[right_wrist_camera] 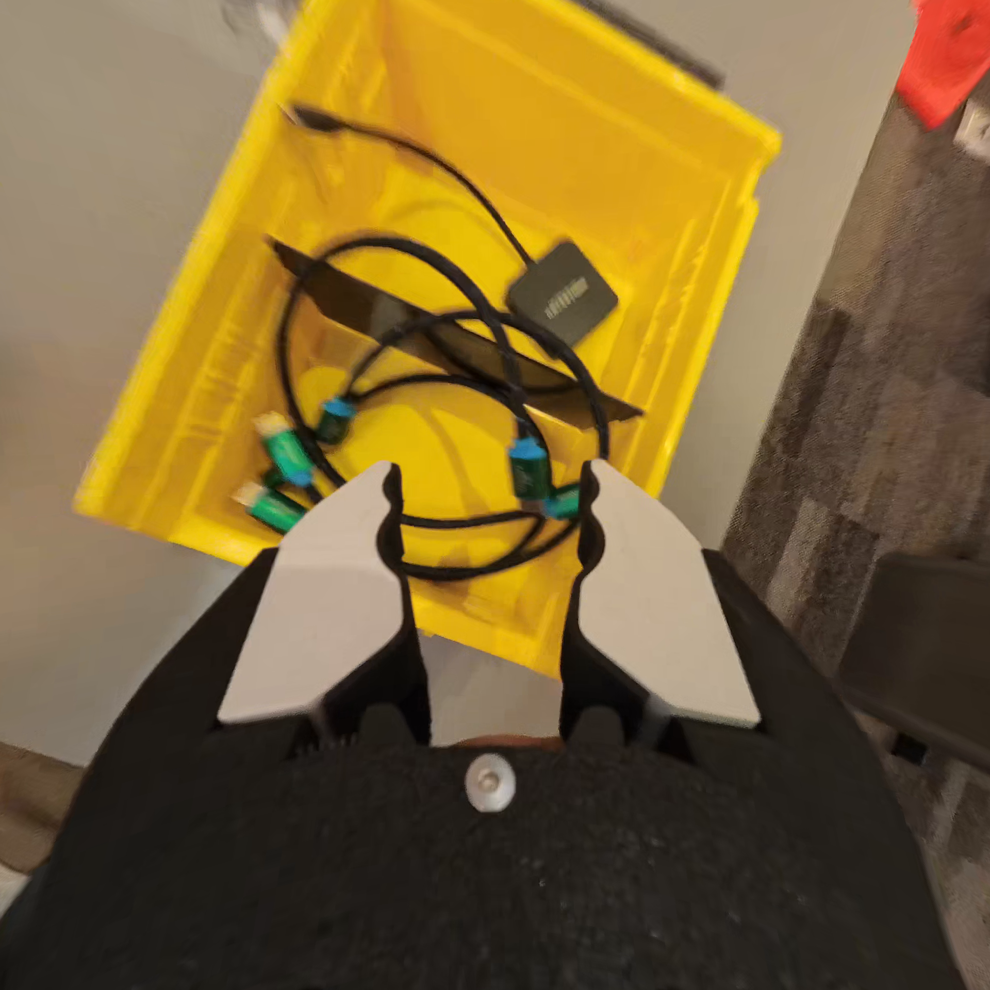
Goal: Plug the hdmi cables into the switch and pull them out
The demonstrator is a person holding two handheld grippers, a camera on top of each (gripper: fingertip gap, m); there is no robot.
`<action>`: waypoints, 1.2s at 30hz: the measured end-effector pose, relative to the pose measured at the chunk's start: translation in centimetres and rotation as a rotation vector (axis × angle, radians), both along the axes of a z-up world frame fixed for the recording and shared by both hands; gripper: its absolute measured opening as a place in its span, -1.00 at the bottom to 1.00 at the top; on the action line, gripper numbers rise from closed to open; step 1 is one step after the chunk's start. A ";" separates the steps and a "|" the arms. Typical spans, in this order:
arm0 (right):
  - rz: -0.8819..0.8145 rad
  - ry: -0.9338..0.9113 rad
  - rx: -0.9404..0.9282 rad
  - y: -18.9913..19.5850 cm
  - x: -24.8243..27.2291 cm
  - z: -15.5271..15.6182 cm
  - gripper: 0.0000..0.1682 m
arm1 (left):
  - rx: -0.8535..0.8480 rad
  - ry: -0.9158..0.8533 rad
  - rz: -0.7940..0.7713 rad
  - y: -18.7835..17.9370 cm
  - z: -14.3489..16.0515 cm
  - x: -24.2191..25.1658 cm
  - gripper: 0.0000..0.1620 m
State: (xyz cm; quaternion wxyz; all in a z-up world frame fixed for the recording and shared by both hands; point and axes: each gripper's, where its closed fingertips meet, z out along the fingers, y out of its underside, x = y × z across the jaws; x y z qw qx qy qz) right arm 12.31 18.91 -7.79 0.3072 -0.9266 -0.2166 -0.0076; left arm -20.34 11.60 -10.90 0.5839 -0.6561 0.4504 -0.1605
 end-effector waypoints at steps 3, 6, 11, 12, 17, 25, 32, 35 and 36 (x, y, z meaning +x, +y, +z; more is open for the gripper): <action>0.250 0.358 0.152 -2.4 -10.0 3.6 -0.43 | -0.158 -0.216 -0.092 -0.3 2.8 -0.7 -0.74; 0.657 0.728 0.120 -8.0 -21.8 4.1 -0.44 | -0.332 -0.448 -0.265 -1.6 6.0 -1.4 -0.74; 0.899 0.908 0.065 -11.5 -32.9 2.2 -0.40 | -0.451 -0.644 -0.407 -2.7 8.7 -2.7 -0.74; 0.918 0.918 0.074 -11.4 -34.2 2.2 -0.41 | -0.459 -0.649 -0.421 -2.9 8.8 -2.7 -0.74; 0.966 0.946 0.069 -10.6 -37.9 2.4 -0.64 | -0.493 -0.647 -0.412 -2.9 8.9 -2.8 -0.73; 0.902 0.853 0.233 -6.2 -32.7 7.2 -0.76 | -0.444 -0.588 -0.136 -1.7 7.0 -8.7 -0.52; 0.756 0.595 0.572 1.9 -22.3 21.8 -0.76 | -0.472 -0.604 0.042 -4.4 2.5 -13.0 -0.70; 0.674 0.490 0.602 5.5 -18.1 25.2 -0.76 | -0.457 -0.576 0.067 -4.6 2.1 -13.4 -0.70; 0.643 0.469 0.588 6.7 -16.8 25.6 -0.76 | -0.454 -0.561 0.066 -4.6 2.0 -13.4 -0.70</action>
